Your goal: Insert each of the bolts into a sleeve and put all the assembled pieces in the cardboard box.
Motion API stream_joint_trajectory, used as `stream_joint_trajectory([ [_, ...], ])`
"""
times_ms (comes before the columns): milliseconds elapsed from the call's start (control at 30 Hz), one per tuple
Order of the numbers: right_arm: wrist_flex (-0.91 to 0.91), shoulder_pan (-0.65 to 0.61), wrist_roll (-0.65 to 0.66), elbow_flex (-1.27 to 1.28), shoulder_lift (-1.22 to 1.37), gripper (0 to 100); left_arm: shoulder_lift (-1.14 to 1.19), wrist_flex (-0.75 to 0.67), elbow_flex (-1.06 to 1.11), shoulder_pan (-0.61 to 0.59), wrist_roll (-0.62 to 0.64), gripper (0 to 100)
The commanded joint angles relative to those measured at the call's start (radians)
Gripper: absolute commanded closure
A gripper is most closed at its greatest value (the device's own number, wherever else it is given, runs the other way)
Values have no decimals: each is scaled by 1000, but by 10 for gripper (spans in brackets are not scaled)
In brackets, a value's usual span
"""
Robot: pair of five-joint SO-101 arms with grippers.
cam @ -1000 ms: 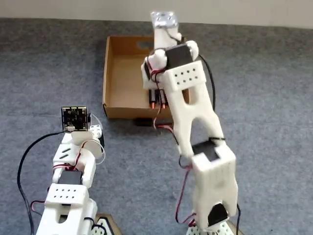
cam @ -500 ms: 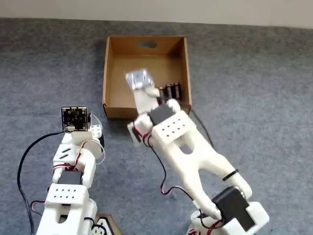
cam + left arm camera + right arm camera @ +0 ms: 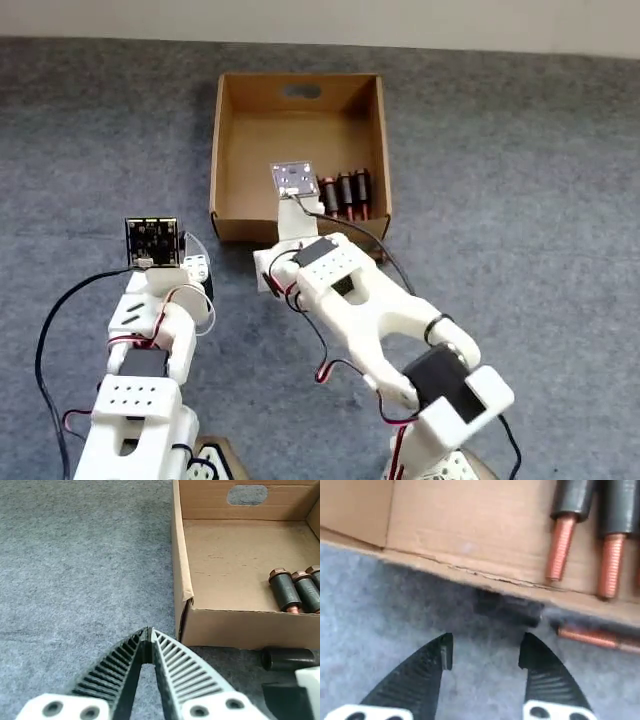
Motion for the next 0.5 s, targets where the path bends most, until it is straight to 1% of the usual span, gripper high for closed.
stream_joint_trajectory([
  [0,-31,25,-6,2,13,786,-16,-23,-5,-7,6,989],
  [133,-28,27,-11,2,15,734,-16,-23,-5,-7,6,989],
  [367,-35,28,-11,-1,15,732,-16,-23,-5,-7,6,989],
  [467,-64,30,-11,-10,22,732,-16,-23,-5,-7,6,989],
])
